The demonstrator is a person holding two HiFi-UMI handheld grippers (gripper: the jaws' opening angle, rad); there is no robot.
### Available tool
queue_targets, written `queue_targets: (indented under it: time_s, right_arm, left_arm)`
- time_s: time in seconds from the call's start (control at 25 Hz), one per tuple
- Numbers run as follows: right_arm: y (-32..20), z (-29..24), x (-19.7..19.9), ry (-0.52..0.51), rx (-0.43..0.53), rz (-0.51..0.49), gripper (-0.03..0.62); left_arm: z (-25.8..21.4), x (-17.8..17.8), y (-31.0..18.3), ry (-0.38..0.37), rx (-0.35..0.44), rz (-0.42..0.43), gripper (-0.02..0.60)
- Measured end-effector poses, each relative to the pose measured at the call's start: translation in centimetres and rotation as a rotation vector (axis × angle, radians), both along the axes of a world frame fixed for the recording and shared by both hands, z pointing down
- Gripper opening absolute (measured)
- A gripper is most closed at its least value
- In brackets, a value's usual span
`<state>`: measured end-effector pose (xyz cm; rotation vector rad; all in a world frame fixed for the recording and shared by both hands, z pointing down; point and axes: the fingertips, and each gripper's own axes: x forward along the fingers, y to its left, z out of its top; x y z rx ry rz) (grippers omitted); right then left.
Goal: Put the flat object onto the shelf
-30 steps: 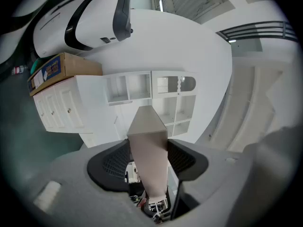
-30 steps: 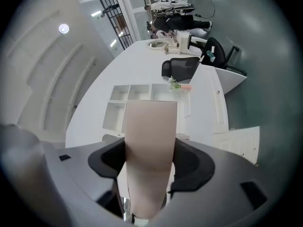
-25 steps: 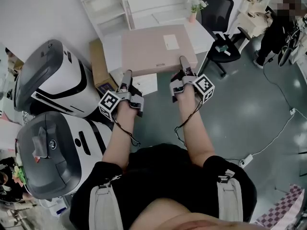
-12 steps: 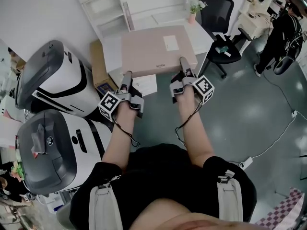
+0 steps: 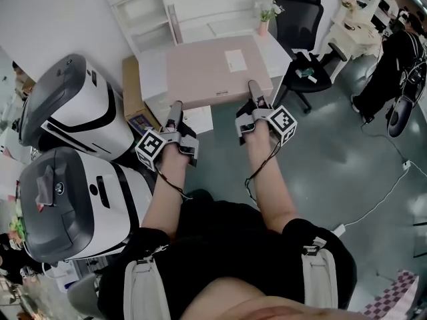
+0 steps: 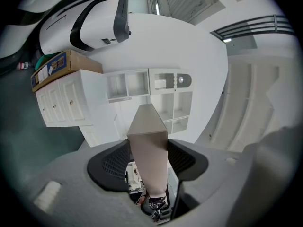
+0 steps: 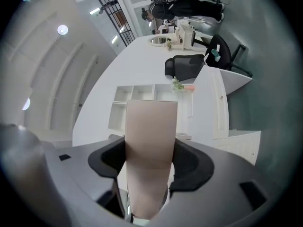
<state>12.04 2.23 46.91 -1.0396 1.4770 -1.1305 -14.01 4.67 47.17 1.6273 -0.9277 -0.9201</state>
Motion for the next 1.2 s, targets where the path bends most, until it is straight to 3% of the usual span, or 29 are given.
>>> queue_targets:
  time_s: [0.28, 0.56, 1.2]
  right_arm:
    - [-0.9, 0.1, 0.9, 0.013, 0.003, 0.0, 0.279]
    - [-4.9, 0.7, 1.5, 0.026, 0.005, 0.001, 0.279]
    - [-22.1, -1.7, 2.8, 0.042, 0.015, 0.025, 0.279]
  left_arm:
    - [0.4, 0.9, -0.8, 0.012, -0.001, 0.001, 0.255]
    - [1.2, 1.5, -5.0, 0.023, 0.004, 0.004, 0.255]
    - [-0.6, 2.9, -23.0, 0.043, 0.019, 0.042, 0.255]
